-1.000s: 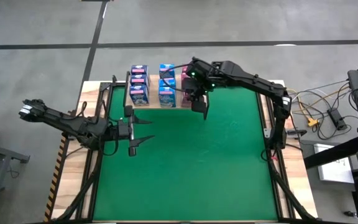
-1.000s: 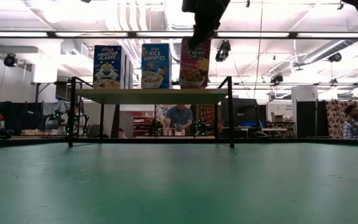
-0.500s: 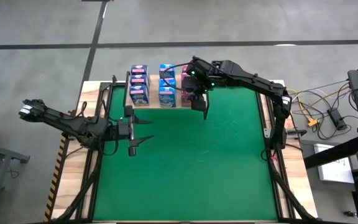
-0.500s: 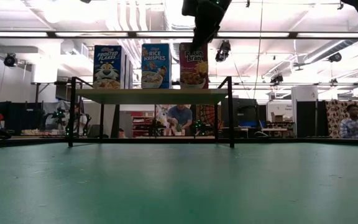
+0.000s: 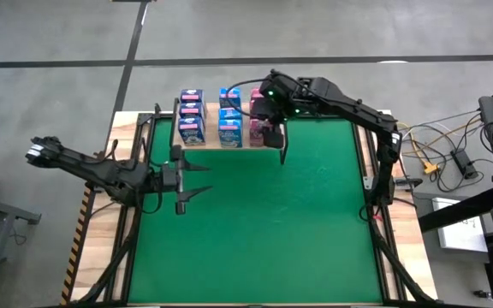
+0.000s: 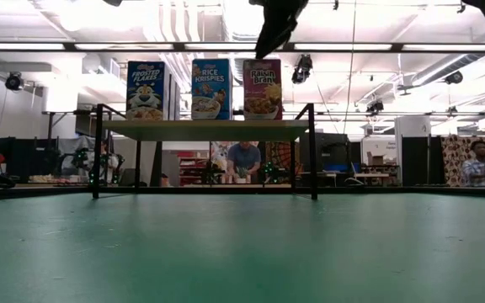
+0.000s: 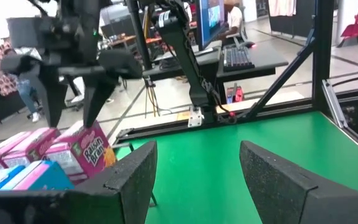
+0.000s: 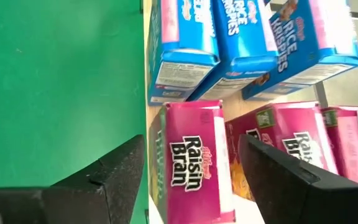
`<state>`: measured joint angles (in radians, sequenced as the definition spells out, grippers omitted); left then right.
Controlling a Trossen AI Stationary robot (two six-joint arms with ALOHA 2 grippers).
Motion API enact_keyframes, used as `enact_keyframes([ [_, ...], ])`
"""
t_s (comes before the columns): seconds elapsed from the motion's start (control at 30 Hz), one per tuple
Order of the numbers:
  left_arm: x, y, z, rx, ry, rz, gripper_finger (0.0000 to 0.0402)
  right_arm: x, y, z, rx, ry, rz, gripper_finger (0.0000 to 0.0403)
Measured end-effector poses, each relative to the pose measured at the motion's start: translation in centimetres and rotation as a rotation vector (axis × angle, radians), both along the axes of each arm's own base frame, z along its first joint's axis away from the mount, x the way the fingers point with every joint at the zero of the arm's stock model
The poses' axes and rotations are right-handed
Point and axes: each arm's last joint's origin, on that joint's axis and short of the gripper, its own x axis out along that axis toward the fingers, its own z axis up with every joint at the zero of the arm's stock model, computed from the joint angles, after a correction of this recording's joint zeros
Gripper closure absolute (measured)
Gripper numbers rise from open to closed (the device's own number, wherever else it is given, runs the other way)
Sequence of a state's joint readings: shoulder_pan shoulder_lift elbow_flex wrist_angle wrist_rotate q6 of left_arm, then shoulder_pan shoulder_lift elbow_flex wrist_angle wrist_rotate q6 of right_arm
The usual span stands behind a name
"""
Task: Stack cereal on shelf
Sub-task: Put the pink cereal box on the shelf aligned with the other pink boxes, then adjust the light blue cereal boxes
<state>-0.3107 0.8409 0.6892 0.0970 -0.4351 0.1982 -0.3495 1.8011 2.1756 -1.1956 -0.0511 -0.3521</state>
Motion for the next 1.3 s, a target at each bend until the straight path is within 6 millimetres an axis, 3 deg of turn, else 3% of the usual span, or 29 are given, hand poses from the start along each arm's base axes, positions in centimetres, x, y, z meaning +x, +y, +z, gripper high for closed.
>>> enact_keyframes([
  [0.37, -2.5, 0.7, 0.2, -0.081, 0.033, 0.002, 0.0189, 0.0, 2.9, 0.5, 0.019, 0.017, 0.069, 0.0177],
  [0.73, -4.1, 1.1, -0.6, -0.120, 0.007, -0.002, 0.0189, -0.7, 7.8, 1.5, 0.003, -0.067, 0.180, 0.0199],
  [0.87, -4.3, 1.2, -0.9, -0.130, 0.012, -0.001, 0.0189, -0.5, 9.5, 0.5, -0.009, -0.106, 0.210, 0.0211],
  [1.07, -4.1, 1.2, -1.0, -0.127, 0.023, 0.000, 0.0189, 0.7, 11.5, -2.6, -0.175, -0.151, 0.143, 0.0248],
  [1.3, -3.9, 1.1, -1.2, -0.121, 0.035, 0.001, 0.0189, 1.9, 11.9, -5.2, -0.357, -0.193, -0.001, 0.0314],
])
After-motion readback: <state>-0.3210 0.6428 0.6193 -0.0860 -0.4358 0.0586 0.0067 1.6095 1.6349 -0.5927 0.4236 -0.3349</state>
